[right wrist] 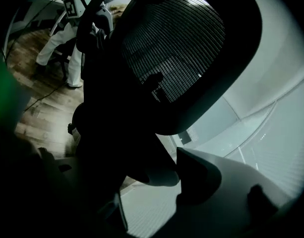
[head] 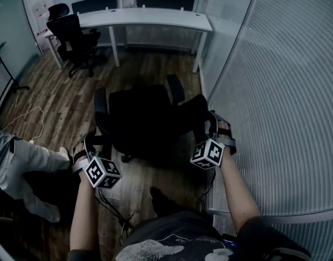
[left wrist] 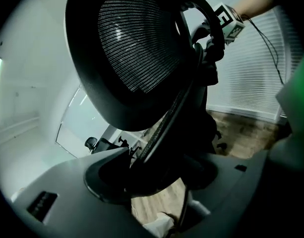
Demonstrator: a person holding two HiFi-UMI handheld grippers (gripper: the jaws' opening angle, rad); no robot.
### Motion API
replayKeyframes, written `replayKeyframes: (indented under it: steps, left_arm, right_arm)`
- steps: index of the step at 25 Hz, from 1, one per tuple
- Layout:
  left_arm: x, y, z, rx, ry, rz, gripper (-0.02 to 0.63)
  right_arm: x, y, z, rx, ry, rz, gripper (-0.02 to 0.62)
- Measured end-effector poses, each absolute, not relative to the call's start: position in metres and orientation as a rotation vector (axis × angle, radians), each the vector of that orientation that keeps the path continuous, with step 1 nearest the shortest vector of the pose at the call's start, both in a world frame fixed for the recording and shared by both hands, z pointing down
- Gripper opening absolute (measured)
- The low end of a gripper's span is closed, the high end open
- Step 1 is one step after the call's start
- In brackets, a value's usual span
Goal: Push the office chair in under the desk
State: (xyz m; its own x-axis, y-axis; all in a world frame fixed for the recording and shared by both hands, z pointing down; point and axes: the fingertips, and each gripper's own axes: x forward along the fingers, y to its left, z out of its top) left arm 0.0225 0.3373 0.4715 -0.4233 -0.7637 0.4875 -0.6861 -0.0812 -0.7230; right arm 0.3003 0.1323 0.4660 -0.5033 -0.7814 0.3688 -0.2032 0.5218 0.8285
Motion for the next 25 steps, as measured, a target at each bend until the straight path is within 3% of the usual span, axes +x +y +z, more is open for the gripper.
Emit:
replayKeyframes:
  steps: [14,25]
  left_arm:
    - [-0.018,0.268,0.478,-1.707,2.031,-1.623,0.295]
    - [-0.089,0.21,0.486,-1.688,2.012,-1.628,0.295]
  right_arm:
    - [0.267,0.069,0.469,0.739,-1.981,-0.9,0.276]
    - [0.212,0.036,0.474,0.743,-2.019,-0.875,0.275]
